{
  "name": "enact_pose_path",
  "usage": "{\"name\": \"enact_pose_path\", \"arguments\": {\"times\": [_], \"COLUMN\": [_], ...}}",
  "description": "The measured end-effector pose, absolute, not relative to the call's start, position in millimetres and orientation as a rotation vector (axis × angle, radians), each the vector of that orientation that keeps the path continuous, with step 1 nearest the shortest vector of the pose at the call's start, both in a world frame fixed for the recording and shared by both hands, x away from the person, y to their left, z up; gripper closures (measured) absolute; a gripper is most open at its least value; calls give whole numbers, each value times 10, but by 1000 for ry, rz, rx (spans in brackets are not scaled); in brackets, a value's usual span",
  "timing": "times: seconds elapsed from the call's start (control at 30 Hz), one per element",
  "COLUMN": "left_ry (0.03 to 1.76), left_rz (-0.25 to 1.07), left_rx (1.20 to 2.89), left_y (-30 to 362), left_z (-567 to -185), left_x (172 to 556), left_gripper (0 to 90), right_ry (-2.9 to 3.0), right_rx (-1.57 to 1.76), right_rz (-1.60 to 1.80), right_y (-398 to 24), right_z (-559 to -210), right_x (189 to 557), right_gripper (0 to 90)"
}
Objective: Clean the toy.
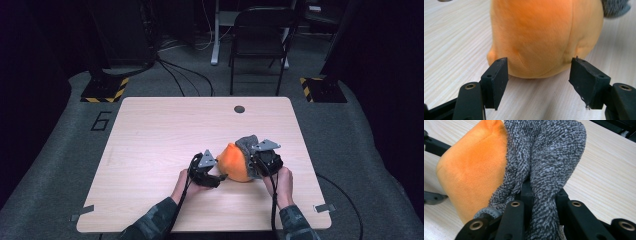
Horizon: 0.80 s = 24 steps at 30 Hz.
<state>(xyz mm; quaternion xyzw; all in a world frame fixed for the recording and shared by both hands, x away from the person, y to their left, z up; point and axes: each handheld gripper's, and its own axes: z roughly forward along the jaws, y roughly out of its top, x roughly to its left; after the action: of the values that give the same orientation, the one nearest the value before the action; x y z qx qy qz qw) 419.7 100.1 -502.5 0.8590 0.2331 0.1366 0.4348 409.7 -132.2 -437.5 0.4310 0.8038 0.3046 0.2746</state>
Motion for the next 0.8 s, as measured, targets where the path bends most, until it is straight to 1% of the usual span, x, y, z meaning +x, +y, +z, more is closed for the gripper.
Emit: {"name": "enact_pose_path", "arguments": {"times": [0.07, 0.13, 0.2, 0.33, 0.5, 0.57, 0.63, 0.7, 0.8], "left_ry": [562, 530, 534, 538, 545, 548, 557, 575, 582], "left_rz": [359, 415, 421, 453, 461, 457, 452, 433, 424], "left_rx": [2146, 2171, 2165, 2158, 2170, 2157, 2153, 2136, 2124], "left_y": [985, 939, 927, 884, 866, 872, 879, 907, 921], "left_z": [-5041, -5070, -5073, -5106, -5109, -5114, -5116, -5129, -5138], "left_x": [4195, 4196, 4194, 4196, 4191, 4194, 4201, 4216, 4219], "left_gripper": [306, 308, 306, 429, 634, 691, 725, 740, 753], "right_ry": [2167, 2162, 2155, 2160, 2165, 2157, 2141, 2096, 2029], "right_rx": [1159, 1162, 1166, 1181, 1179, 1174, 1172, 1194, 1269], "right_rz": [820, 818, 822, 823, 853, 902, 919, 896, 849], "right_y": [-1324, -1325, -1320, -1324, -1342, -1386, -1418, -1573, -1827], "right_z": [-4376, -4382, -4387, -4392, -4393, -4363, -4330, -4213, -4199], "right_x": [4100, 4107, 4109, 4111, 4115, 4103, 4087, 4059, 4065], "right_gripper": [766, 766, 766, 766, 765, 765, 765, 764, 763]}}
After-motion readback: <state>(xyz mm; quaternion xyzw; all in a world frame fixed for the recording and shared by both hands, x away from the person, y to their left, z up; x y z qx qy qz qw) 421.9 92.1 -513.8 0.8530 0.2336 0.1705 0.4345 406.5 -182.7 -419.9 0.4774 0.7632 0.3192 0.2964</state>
